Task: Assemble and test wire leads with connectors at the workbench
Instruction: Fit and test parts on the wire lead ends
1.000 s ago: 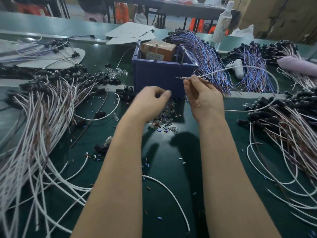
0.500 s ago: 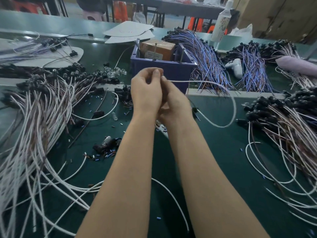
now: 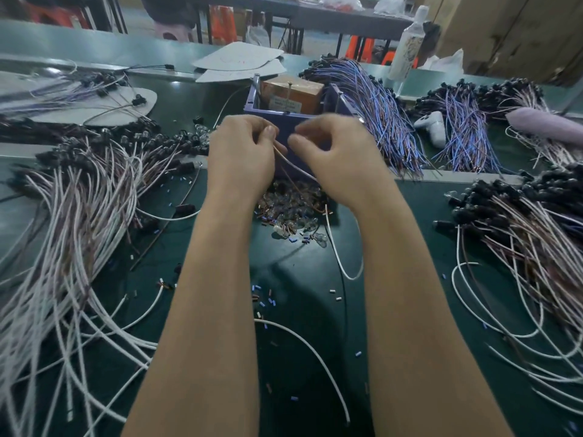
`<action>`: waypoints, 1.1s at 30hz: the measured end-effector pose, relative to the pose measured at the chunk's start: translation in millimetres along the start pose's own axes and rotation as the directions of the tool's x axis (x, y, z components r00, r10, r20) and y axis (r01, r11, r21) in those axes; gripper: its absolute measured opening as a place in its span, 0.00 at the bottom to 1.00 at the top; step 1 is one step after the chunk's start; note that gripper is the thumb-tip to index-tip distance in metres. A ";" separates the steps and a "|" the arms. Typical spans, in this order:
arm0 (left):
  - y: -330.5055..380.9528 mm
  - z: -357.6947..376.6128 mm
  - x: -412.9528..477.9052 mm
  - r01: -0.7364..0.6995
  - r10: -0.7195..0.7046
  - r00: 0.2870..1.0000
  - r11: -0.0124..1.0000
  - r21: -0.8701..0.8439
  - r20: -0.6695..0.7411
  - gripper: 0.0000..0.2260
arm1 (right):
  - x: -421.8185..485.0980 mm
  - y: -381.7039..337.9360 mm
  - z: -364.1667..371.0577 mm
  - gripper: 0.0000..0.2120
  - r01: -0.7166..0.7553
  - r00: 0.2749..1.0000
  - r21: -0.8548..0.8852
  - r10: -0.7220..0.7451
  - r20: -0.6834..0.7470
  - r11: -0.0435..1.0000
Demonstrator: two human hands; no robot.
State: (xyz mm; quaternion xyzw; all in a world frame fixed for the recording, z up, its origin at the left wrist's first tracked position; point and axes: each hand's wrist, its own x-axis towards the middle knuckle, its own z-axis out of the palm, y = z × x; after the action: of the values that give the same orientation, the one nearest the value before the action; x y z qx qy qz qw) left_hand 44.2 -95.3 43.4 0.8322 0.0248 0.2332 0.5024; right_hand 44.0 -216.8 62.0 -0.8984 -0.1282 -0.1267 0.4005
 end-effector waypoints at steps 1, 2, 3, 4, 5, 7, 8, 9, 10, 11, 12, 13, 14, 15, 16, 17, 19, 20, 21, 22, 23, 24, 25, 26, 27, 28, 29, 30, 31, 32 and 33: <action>-0.6 0.9 0.5 -0.002 0.002 1.000 1.000 0.009 0.007 0.09 | 0.9 5.3 4.2 0.10 -0.040 0.996 -0.026 0.042 0.079 0.999; -2.3 2.8 1.4 0.003 -0.003 1.000 1.000 -0.002 0.019 0.08 | 1.6 9.8 8.1 0.10 -0.072 0.988 -0.037 0.076 0.137 0.997; -3.5 4.8 2.0 0.019 -0.018 0.999 0.999 -0.032 0.032 0.07 | 1.8 12.8 10.8 0.09 -0.085 0.985 -0.032 0.089 0.151 0.996; -4.5 7.0 2.7 0.045 -0.042 0.998 0.996 -0.076 0.042 0.06 | 3.1 14.8 12.2 0.08 -0.094 0.987 -0.014 0.095 0.129 0.995; -4.9 8.9 2.8 0.079 -0.073 0.996 0.988 -0.135 0.049 0.06 | 4.8 16.4 12.6 0.07 -0.103 0.990 0.022 0.101 0.099 0.994; -6.6 12.0 2.3 0.122 -0.115 0.992 0.960 -0.250 0.046 0.06 | 6.9 18.8 11.7 0.07 -0.113 0.990 0.110 0.102 0.099 0.988; -8.0 13.0 2.7 0.123 -0.121 0.992 0.954 -0.273 0.025 0.06 | 7.6 20.3 10.8 0.09 -0.113 0.987 0.134 0.096 0.129 0.984; -8.8 13.7 3.1 0.117 -0.121 0.993 0.954 -0.278 0.000 0.06 | 8.0 21.8 9.6 0.11 -0.120 0.980 0.152 0.093 0.178 0.981; -9.5 14.4 3.8 0.107 -0.118 0.993 0.953 -0.282 -0.023 0.06 | 7.9 23.3 8.8 0.11 -0.131 0.968 0.170 0.090 0.234 0.977; -9.9 14.7 4.0 0.097 -0.114 0.993 0.953 -0.288 -0.043 0.06 | 8.1 25.1 8.9 0.09 -0.141 0.957 0.190 0.084 0.279 0.972; -10.3 15.1 4.3 0.088 -0.111 0.992 0.950 -0.298 -0.061 0.07 | 8.7 27.1 9.2 0.08 -0.144 0.951 0.212 0.075 0.301 0.967; -10.2 15.2 4.4 0.084 -0.112 0.991 0.946 -0.314 -0.070 0.07 | 10.1 28.9 10.2 0.07 -0.142 0.954 0.246 0.066 0.291 0.959; -9.9 15.5 4.1 0.088 -0.114 0.992 0.936 -0.342 -0.058 0.07 | 11.8 30.5 12.0 0.07 -0.139 0.965 0.291 0.064 0.254 0.947; -9.0 16.0 2.9 0.099 -0.115 0.993 0.923 -0.372 -0.021 0.06 | 13.3 32.0 14.5 0.07 -0.146 0.976 0.347 0.078 0.203 0.926; -8.8 17.2 1.6 0.122 -0.118 0.992 0.911 -0.394 0.036 0.05 | 14.2 33.0 17.9 0.06 -0.163 0.982 0.405 0.106 0.159 0.900; -9.0 19.1 0.3 0.153 -0.123 0.987 0.904 -0.399 0.100 0.05 | 14.2 34.2 21.8 0.06 -0.186 0.981 0.453 0.142 0.131 0.872; -10.1 22.6 -1.8 0.203 -0.136 0.971 0.907 -0.370 0.199 0.06 | 12.7 36.6 29.7 0.06 -0.241 0.970 0.523 0.205 0.127 0.818; -11.8 24.0 -1.8 0.211 -0.140 0.966 0.912 -0.353 0.216 0.07 | 11.9 37.9 32.3 0.06 -0.265 0.964 0.551 0.221 0.146 0.791; -13.6 24.9 -1.1 0.207 -0.141 0.967 0.922 -0.326 0.213 0.07 | 11.5 39.4 33.1 0.06 -0.284 0.959 0.565 0.224 0.175 0.775; -15.2 25.7 0.1 0.197 -0.140 0.969 0.936 -0.293 0.204 0.08 | 11.4 40.6 31.8 0.06 -0.295 0.955 0.550 0.216 0.205 0.781; -16.4 26.0 1.3 0.182 -0.137 0.972 0.952 -0.247 0.189 0.08 | 11.8 41.8 29.1 0.05 -0.293 0.952 0.492 0.206 0.225 0.820; -17.5 26.5 2.7 0.163 -0.130 0.977 0.967 -0.196 0.170 0.08 | 12.3 42.9 25.3 0.05 -0.278 0.953 0.395 0.198 0.230 0.876; -18.1 27.1 3.8 0.146 -0.124 0.981 0.979 -0.145 0.148 0.08 | 12.7 44.1 21.4 0.05 -0.252 0.957 0.281 0.195 0.217 0.926; -19.0 28.0 5.2 0.139 -0.125 0.984 0.984 -0.110 0.129 0.08 | 13.0 45.5 18.1 0.05 -0.227 0.964 0.186 0.193 0.186 0.956; -19.6 28.9 6.6 0.145 -0.134 0.984 0.984 -0.099 0.115 0.08 | 13.2 46.9 15.1 0.06 -0.210 0.972 0.134 0.191 0.140 0.969; -20.2 30.1 7.3 0.158 -0.147 0.984 0.982 -0.106 0.105 0.09 | 13.0 48.6 12.8 0.06 -0.199 0.978 0.121 0.190 0.083 0.973; -21.1 31.8 7.9 0.173 -0.163 0.982 0.978 -0.119 0.092 0.10 | 12.6 50.9 10.7 0.06 -0.196 0.981 0.127 0.195 0.020 0.972; -21.8 33.4 8.5 0.187 -0.178 0.981 0.974 -0.130 0.077 0.10 | 12.6 53.5 8.9 0.07 -0.204 0.977 0.148 0.212 -0.037 0.968; -22.3 34.5 8.8 0.194 -0.187 0.980 0.972 -0.130 0.060 0.11 | 12.7 56.2 7.1 0.08 -0.228 0.967 0.185 0.244 -0.073 0.956; -22.8 35.6 8.9 0.197 -0.193 0.980 0.972 -0.126 0.042 0.11 | 12.9 58.4 5.5 0.09 -0.265 0.954 0.238 0.291 -0.078 0.934; -23.5 36.8 9.1 0.205 -0.203 0.979 0.971 -0.127 0.025 0.11 | 13.0 59.9 4.1 0.09 -0.317 0.936 0.306 0.348 -0.052 0.898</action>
State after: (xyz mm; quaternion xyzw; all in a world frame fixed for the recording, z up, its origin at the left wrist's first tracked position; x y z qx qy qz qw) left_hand 72.1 -111.5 12.5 0.7925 0.0922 0.1766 0.5765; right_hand 76.5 -250.7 22.4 -0.8299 0.0314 -0.0834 0.5507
